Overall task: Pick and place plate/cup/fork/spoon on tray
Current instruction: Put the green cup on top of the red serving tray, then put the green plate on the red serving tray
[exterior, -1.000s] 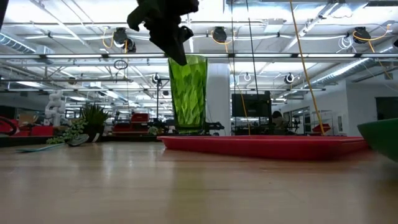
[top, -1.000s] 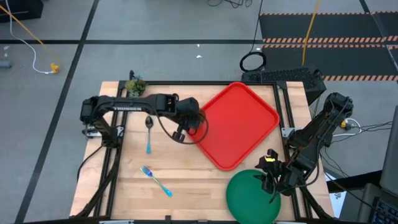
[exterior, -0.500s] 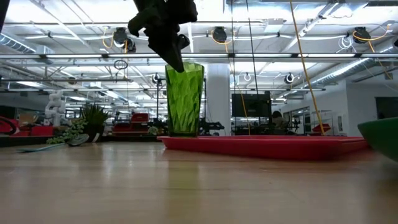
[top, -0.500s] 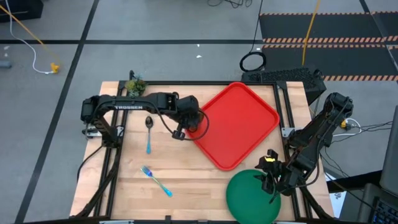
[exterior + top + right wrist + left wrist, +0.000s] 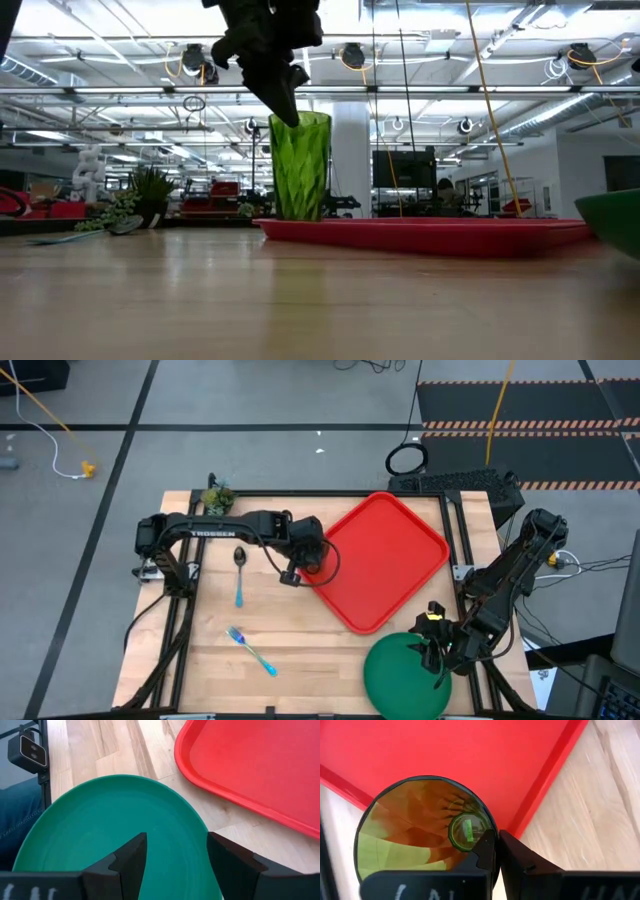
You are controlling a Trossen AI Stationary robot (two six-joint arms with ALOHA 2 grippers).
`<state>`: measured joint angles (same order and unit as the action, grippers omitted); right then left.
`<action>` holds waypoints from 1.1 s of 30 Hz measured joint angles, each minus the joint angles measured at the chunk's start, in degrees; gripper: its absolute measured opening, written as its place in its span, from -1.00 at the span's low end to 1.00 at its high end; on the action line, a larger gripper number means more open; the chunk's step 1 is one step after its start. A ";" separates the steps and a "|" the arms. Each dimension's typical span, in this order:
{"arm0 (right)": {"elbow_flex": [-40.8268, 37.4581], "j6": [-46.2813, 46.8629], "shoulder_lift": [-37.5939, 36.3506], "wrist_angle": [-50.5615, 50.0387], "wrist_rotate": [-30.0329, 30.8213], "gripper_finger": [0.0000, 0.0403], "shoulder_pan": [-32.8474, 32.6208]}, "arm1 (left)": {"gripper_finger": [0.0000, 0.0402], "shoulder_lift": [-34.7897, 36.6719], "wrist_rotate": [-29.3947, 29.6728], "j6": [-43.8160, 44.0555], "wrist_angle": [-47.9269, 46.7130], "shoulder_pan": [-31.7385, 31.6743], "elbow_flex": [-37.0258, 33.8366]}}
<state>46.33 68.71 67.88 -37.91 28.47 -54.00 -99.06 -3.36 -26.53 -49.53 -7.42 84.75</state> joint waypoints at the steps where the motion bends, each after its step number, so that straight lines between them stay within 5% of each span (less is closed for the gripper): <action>1: 0.00 -0.05 0.00 0.02 0.00 -0.01 0.00 | -0.89 -0.21 0.22 0.12 0.03 0.00 0.00; 24: 0.00 -0.15 0.02 0.17 -0.20 -0.01 0.00 | -0.35 1.38 2.06 2.28 3.43 0.05 0.16; 33: -0.02 2.62 -0.02 0.10 -3.73 -0.01 0.00 | -0.29 5.40 4.62 5.85 3.47 1.40 0.21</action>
<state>46.30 71.33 67.86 -37.82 24.74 -54.00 -93.66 1.26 -20.67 -46.07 -6.02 84.96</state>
